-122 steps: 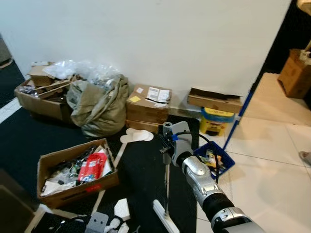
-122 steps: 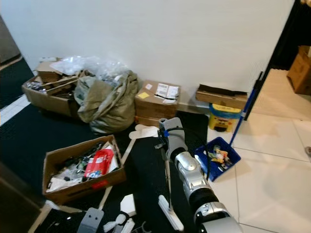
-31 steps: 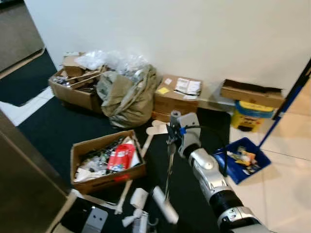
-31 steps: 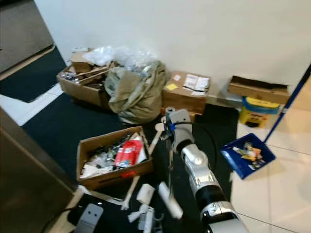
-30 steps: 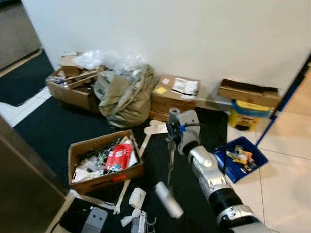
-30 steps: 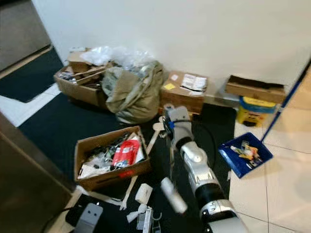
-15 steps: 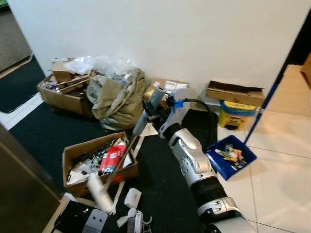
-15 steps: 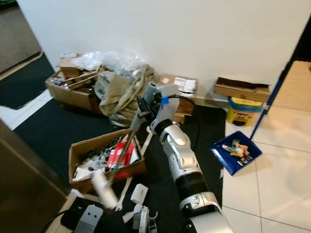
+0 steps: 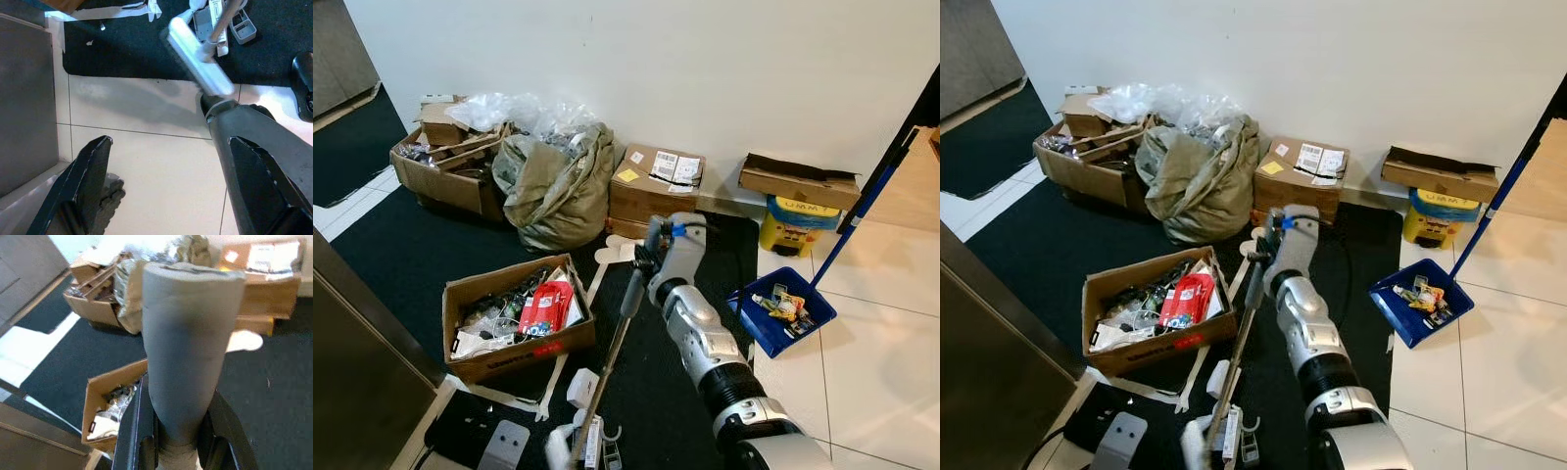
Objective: Sweep floor
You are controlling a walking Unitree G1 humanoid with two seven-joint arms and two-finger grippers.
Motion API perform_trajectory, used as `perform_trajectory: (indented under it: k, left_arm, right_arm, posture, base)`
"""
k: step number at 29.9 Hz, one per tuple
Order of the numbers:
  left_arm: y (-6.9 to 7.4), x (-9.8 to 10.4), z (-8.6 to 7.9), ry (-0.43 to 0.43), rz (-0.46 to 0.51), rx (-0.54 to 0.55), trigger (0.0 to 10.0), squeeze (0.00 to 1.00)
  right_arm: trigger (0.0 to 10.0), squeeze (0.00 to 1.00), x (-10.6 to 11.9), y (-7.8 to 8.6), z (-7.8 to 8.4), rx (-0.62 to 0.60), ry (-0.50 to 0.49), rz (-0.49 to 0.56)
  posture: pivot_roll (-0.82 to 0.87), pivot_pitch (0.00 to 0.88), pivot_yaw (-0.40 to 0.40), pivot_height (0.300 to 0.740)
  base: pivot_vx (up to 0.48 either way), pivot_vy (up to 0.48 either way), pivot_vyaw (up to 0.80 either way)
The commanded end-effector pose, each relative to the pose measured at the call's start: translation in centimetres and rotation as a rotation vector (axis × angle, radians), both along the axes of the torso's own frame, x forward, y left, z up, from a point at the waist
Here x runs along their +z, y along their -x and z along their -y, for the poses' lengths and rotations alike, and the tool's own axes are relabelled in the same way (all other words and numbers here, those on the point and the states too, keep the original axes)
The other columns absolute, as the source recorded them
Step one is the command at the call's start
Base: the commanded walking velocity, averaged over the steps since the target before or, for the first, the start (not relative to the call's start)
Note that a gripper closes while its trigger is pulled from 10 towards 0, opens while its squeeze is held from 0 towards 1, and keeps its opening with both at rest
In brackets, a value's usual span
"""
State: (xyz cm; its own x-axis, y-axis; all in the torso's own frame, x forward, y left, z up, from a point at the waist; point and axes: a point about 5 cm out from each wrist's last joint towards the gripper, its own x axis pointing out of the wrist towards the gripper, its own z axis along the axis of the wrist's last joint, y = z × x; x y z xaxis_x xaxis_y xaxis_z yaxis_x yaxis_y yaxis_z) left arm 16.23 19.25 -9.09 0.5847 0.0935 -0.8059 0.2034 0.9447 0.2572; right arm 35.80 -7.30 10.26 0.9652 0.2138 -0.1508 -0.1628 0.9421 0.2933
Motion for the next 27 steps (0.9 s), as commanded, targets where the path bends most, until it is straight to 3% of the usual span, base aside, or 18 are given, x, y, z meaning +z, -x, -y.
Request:
perform_trajectory:
  k: [1,5,10,14,22,27]
  left_arm:
    - [1.5,-0.6,0.0,0.003,-0.04,0.009,10.0,0.0]
    - [2.2,-0.8,-0.1,0.0,-0.054,0.01,10.0,0.0]
    - [3.2,-1.1,-0.3,-0.001,-0.065,0.014,10.0,0.0]
    - [4.3,-1.4,-0.4,-0.01,-0.086,-0.022,10.0,0.0]
    - [4.5,-1.3,-0.7,-0.019,-0.078,-0.03,10.0,0.0]
    - [4.2,-1.2,-0.7,-0.02,-0.065,-0.04,10.0,0.0]
  right_arm:
    - [10.0,0.0,0.4,0.4,-3.0,0.023,-0.085,0.004]
    - [10.0,0.0,0.5,0.3,-2.8,-0.013,-0.104,0.004]
    - [10.0,0.0,0.6,0.1,-2.4,-0.105,-0.057,0.021]
    - [10.0,0.0,0.4,0.4,-3.3,-0.117,-0.113,0.028]
    - [10.0,0.0,1.3,0.1,-3.3,-0.168,-0.186,0.063]
    - [10.0,0.0,2.0,-0.3,-3.4,-0.174,-0.167,0.103]
  posture:
    - [-0.04,0.145,0.018,0.74]
    - [-0.03,0.17,0.015,0.74]
    - [-0.02,0.206,0.014,0.74]
    - [-0.01,0.266,0.021,0.74]
    - [0.01,0.311,0.021,0.74]
    - [0.02,0.32,0.024,0.74]
  base:
    - [0.0,0.0,0.0]
    - [0.0,0.0,0.0]
    - [0.0,0.0,0.0]
    - [0.0,0.0,0.0]
    - [0.0,0.0,0.0]
    - [0.0,0.0,0.0]
